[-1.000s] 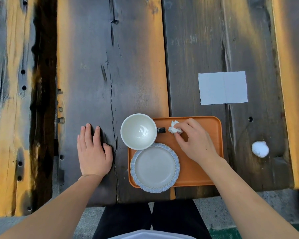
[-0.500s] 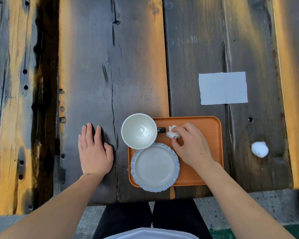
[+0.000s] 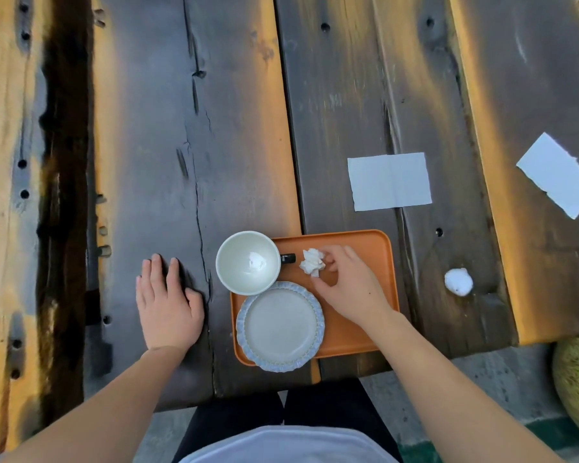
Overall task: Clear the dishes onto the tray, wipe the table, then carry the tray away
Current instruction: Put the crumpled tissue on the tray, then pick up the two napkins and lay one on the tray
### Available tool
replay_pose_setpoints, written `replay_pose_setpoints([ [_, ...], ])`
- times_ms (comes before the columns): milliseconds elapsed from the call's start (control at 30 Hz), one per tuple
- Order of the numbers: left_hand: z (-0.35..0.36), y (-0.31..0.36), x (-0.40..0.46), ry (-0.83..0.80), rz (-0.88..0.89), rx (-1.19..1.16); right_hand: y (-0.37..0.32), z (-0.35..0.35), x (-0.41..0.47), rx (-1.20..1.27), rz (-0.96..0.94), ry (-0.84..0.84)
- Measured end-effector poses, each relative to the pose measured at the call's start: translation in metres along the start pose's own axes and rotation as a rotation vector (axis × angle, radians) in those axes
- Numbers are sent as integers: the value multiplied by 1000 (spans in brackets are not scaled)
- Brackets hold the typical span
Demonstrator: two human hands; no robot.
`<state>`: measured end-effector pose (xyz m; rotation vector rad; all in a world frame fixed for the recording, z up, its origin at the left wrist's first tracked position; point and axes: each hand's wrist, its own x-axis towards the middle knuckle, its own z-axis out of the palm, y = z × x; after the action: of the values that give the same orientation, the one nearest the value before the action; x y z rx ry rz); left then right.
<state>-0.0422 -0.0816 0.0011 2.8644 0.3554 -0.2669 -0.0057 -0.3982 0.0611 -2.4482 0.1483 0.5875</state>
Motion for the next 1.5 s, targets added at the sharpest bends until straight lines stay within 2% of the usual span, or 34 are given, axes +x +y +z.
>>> replay_pose_setpoints([
  [133,-13,5,-1,-58,-20,-87,2,-6,-25,72,215,12],
  [367,-47,-3,-46,-322,-9,-87,28,8,-129,211,528,130],
  [433,-50,-5,-58,-350,8,-87,40,20,-160,246,580,75],
  [533,-49,-5,-74,-384,-39,-93,66,40,-202,276,672,-135],
  [600,-46,-2,-89,-387,-69,-89,88,47,-224,313,699,-213],
  [733,-36,17,-130,-397,-149,-75,135,32,-251,381,670,-102],
  [833,-23,46,-179,-471,-213,-132,171,21,-278,455,652,-52],
  [933,6,85,-245,-560,-234,-181,205,21,-318,429,623,-47],
  [1033,22,113,-287,-701,-156,-112,232,32,-361,439,664,-140],
  [1100,21,130,-294,-696,-136,-79,253,40,-391,496,725,-164],
  [1267,22,171,-306,-692,-115,-56,291,46,-446,644,843,-45],
  [1500,31,224,-312,-774,-18,24,313,37,-453,688,879,-42],
])
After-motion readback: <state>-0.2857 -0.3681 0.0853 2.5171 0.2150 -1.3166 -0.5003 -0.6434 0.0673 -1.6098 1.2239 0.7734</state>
